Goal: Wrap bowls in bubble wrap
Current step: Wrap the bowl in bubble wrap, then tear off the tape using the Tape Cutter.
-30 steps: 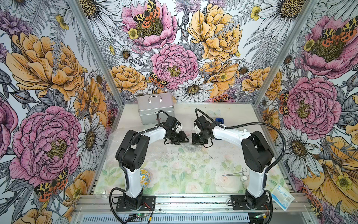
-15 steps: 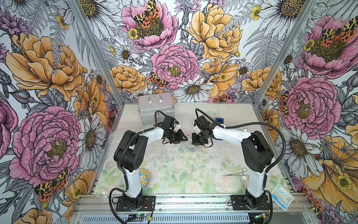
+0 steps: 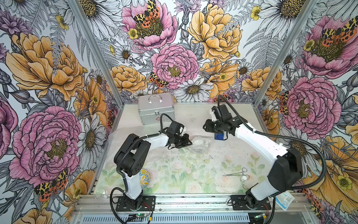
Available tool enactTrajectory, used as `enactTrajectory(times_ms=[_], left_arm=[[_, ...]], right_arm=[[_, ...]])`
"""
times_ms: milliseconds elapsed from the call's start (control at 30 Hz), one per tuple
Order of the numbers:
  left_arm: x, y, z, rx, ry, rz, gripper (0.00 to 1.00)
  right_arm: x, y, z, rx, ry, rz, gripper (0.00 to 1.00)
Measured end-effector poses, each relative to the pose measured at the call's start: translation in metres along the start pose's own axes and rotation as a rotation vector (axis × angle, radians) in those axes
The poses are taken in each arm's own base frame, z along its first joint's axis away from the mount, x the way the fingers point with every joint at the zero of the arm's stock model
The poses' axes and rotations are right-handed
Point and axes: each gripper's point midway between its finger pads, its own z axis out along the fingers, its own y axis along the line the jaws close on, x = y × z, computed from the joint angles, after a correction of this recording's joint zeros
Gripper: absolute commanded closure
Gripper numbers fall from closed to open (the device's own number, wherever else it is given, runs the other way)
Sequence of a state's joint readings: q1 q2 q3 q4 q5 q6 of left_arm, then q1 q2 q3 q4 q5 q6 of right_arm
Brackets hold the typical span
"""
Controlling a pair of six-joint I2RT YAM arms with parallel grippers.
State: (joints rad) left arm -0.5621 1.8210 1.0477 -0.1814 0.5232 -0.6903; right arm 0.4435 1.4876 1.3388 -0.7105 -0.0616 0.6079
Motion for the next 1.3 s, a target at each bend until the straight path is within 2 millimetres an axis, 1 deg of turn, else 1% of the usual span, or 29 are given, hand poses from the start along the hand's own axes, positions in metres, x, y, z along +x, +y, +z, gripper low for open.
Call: enactTrajectory(times_ms=[67,100,133,200,233,300,333,367,400,500,600,667,767,933,1100,1300], left_arm=[[0.003,-0.001,-0.001,-0.013,-0.018,0.004,1.00],[0.003,-0.002,-0.002,-0.023,-0.029,0.007,1.00],[0.001,-0.002,-0.003,-0.031,-0.042,0.012,1.00],[-0.003,-0.002,-0.006,-0.053,-0.073,0.021,1.00],[-0.005,-0.001,-0.008,-0.063,-0.088,0.023,1.00],[-0.009,0.001,-0.011,-0.087,-0.117,0.025,1.00],[-0.011,0.002,-0.012,-0.096,-0.129,0.025,1.00],[-0.013,0.004,-0.012,-0.107,-0.137,0.025,1.00],[-0.014,0.006,-0.013,-0.116,-0.144,0.023,1.00],[-0.014,0.010,-0.013,-0.134,-0.153,0.017,1.00],[-0.015,0.011,-0.014,-0.139,-0.160,0.018,1.00],[-0.015,0.010,-0.014,-0.142,-0.163,0.021,1.00],[-0.014,0.010,-0.015,-0.146,-0.165,0.022,1.00],[-0.014,0.011,-0.015,-0.149,-0.165,0.021,1.00],[-0.013,0.011,-0.015,-0.153,-0.161,0.019,1.00],[-0.013,0.011,-0.015,-0.153,-0.160,0.020,1.00]], right_arm=[[-0.014,-0.025,-0.025,0.071,-0.105,0.009,0.58],[-0.018,-0.038,-0.035,0.106,-0.143,0.009,0.59],[-0.020,-0.049,-0.040,0.125,-0.160,0.016,0.60],[-0.024,-0.070,-0.040,0.098,-0.151,0.077,0.71],[-0.030,-0.086,-0.036,0.078,-0.138,0.131,0.73],[-0.043,-0.121,-0.019,0.045,-0.110,0.235,0.67],[-0.045,-0.136,-0.007,0.029,-0.089,0.275,0.67],[-0.043,-0.145,0.007,0.001,-0.054,0.309,0.66],[-0.039,-0.149,0.021,-0.030,-0.012,0.334,0.64],[-0.028,-0.147,0.057,-0.127,0.100,0.374,0.61],[-0.029,-0.141,0.077,-0.206,0.155,0.392,0.63],[-0.031,-0.138,0.085,-0.243,0.172,0.397,0.63],[-0.029,-0.136,0.091,-0.267,0.186,0.405,0.64],[-0.027,-0.135,0.092,-0.280,0.193,0.411,0.67],[-0.012,-0.144,0.096,-0.265,0.218,0.438,0.67],[-0.010,-0.146,0.097,-0.269,0.224,0.448,0.67]])
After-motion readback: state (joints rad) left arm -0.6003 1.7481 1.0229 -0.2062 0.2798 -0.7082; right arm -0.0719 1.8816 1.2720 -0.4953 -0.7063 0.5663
